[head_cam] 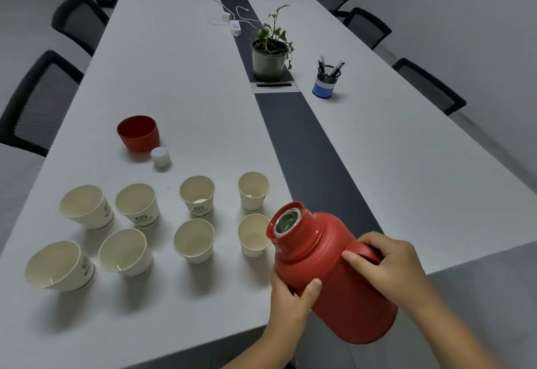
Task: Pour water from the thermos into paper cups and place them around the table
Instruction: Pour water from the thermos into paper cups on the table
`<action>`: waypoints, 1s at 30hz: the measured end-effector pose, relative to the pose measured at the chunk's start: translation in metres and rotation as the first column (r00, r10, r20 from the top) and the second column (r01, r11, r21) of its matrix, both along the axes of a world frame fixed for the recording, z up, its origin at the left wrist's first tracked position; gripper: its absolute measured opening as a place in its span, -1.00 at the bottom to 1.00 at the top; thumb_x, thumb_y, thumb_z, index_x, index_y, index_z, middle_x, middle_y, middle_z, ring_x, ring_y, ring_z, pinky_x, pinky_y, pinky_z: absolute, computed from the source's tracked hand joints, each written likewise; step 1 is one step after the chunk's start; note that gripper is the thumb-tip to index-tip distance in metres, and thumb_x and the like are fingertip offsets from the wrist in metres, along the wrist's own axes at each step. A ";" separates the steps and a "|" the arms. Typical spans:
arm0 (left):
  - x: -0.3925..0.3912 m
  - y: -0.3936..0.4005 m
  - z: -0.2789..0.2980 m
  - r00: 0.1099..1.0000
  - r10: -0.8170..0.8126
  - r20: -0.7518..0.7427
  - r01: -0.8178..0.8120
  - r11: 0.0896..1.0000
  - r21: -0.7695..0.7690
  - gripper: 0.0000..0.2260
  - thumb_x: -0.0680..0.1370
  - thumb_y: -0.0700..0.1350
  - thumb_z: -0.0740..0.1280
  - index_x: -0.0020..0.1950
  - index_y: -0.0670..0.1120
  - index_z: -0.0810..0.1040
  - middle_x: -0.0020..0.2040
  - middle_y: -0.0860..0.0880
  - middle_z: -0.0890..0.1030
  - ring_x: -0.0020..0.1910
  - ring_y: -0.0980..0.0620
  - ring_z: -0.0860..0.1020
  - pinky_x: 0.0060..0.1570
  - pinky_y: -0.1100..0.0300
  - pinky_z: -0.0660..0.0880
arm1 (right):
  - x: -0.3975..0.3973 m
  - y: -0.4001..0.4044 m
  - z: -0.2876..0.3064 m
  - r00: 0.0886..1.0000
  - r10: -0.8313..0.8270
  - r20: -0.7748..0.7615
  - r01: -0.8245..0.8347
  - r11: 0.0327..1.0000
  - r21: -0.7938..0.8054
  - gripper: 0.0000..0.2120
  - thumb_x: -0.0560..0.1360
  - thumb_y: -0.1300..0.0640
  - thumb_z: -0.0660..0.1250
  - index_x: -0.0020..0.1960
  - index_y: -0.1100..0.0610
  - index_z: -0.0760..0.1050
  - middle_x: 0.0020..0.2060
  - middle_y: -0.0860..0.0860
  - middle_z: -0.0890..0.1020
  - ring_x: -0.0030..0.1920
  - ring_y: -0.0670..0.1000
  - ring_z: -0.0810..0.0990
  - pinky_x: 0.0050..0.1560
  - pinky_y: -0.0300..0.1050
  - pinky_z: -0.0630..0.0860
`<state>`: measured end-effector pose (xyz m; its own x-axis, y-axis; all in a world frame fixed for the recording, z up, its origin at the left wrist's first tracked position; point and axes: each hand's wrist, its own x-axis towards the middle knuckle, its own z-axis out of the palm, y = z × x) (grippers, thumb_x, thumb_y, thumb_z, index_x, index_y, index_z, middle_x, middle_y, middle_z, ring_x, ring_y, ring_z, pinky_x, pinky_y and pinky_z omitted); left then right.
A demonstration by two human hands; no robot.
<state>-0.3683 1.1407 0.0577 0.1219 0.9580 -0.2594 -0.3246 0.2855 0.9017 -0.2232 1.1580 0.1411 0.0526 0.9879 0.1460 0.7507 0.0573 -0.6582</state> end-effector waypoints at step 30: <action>0.029 0.011 -0.014 0.921 0.215 0.326 -0.125 0.954 -0.274 -0.61 0.33 0.07 0.28 0.14 0.07 0.39 0.14 -0.04 0.58 0.16 0.00 0.52 0.24 0.05 0.42 | -0.027 0.073 0.032 0.839 0.348 0.419 -0.210 0.916 -0.341 -0.67 0.42 -0.04 0.32 -0.42 0.00 0.26 -0.47 -0.10 0.39 -0.43 -0.12 0.37 -0.42 -0.30 0.21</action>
<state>-0.3398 1.1516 0.0440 0.0884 0.8848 -0.4575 -0.6682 0.3933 0.6315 -0.2506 1.2310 0.1728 -0.2367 0.9525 -0.1917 0.9483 0.1835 -0.2591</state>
